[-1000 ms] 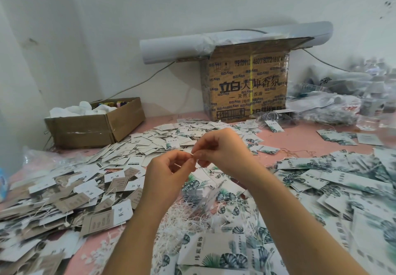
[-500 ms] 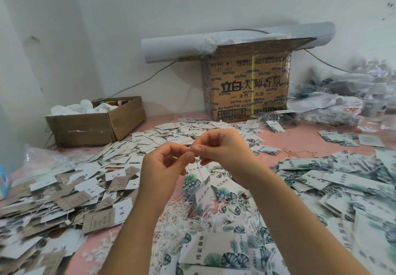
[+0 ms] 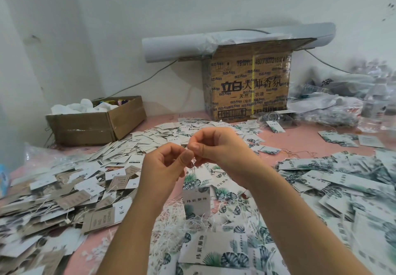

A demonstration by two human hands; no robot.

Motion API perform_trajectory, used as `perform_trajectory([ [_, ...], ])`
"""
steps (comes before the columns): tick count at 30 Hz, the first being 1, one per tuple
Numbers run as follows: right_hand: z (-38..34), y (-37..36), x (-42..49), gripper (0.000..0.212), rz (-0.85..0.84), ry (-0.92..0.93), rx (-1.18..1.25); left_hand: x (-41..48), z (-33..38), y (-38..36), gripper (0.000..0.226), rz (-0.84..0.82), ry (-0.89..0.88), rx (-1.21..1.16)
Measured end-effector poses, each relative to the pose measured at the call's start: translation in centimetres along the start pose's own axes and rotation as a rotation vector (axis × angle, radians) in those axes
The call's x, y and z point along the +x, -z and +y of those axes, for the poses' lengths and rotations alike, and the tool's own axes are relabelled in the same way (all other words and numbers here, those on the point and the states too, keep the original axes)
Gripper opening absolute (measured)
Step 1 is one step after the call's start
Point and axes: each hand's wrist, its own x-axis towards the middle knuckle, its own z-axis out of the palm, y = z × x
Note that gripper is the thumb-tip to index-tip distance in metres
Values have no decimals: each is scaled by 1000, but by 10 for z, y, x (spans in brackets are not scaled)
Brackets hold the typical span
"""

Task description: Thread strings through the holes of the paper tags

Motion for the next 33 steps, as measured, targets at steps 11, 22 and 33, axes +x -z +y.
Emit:
perform_trajectory([
  [11, 1, -3, 3, 20, 154, 38, -258, 1, -9, -2, 45, -75, 128, 87],
  [22, 4, 20, 5, 16, 413, 93, -124, -2, -14, 0, 12, -224, 212, 511],
  [33, 23, 19, 4, 16, 172, -87, -382, 2, -9, 3, 17, 164, 99, -2],
])
